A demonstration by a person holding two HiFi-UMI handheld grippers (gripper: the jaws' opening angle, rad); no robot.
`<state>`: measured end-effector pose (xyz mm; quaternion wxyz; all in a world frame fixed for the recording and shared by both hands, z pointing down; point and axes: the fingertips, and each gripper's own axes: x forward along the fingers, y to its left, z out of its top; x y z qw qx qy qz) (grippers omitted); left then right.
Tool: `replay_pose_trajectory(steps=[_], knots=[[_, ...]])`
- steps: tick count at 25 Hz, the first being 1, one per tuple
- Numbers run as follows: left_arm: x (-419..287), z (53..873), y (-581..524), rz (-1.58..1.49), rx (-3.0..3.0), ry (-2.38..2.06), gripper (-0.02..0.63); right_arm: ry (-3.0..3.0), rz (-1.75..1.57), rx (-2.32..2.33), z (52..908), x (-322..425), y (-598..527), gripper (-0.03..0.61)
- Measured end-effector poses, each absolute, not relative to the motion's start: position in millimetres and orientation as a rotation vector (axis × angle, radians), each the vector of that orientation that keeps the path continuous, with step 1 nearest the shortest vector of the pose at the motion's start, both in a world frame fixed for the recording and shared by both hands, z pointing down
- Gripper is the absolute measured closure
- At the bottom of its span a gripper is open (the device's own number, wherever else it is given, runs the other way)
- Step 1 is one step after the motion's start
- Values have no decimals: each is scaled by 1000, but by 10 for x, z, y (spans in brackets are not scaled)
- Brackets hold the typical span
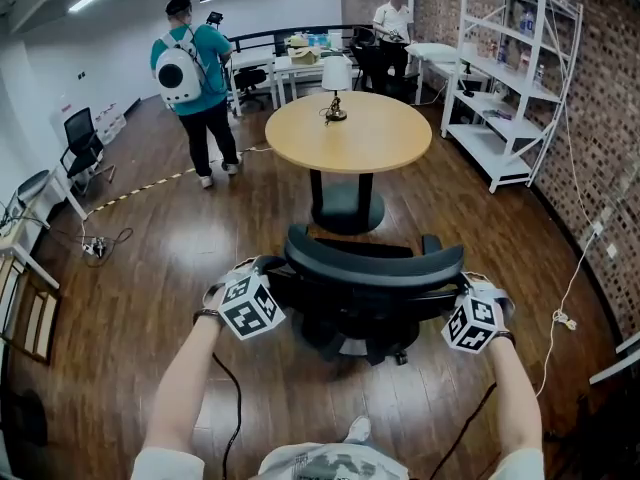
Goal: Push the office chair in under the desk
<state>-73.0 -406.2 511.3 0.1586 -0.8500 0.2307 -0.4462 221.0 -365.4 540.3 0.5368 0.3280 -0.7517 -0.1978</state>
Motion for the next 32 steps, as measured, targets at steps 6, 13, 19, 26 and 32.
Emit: replay_pose_trajectory(steps=[6,13,19,26,32], knots=[[-648,5137,-4475,-1296,-2433,725,291,-1804,-497,738,5431,2316,-4203,410],[-685,5087,-4920,-1331,-2443,767,290,-1821,-525,725,5386,2281,-4714,410],[-709,5115,-5246,-1340,-2444,780,290,-1826,-538,709,5423,2257,-5093,410],[-776,5089,-5756,-1324,-2442,773,290,-1825,-535,711,5401,2175,-5596,408],[-813,5037,-6274,-1329,-2439,764,290,-1818,-534,720,5356,2169,-6107,408]])
